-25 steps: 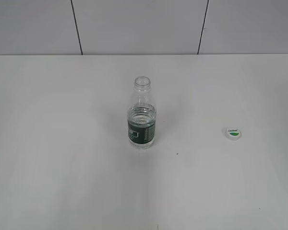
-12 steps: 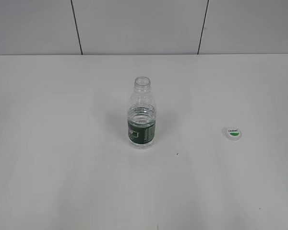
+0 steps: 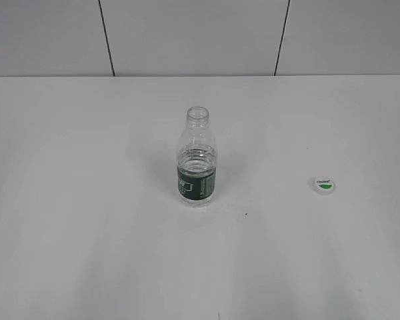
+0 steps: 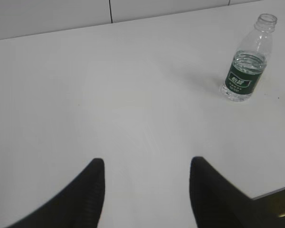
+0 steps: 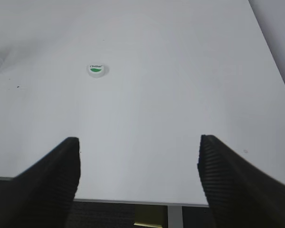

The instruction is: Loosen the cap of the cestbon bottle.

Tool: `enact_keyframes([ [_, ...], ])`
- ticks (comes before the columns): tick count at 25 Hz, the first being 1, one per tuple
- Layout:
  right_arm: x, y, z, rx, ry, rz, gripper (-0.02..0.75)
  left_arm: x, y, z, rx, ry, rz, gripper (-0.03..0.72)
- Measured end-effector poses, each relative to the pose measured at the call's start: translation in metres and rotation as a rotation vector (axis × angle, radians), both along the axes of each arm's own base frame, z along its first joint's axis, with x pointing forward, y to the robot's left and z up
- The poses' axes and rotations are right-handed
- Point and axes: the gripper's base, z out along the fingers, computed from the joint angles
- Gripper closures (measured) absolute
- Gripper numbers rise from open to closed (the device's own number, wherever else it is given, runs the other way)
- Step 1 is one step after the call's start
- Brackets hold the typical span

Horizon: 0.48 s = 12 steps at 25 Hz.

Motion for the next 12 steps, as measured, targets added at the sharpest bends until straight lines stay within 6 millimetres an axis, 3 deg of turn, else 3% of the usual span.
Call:
enact_keyframes([
  [12,0.0011,0.0008,-0.0002,0.005,-0.009,0.006,0.148,0.0000,-0.0001,0.0000,-0.001,0.000,-0.001,0.329],
])
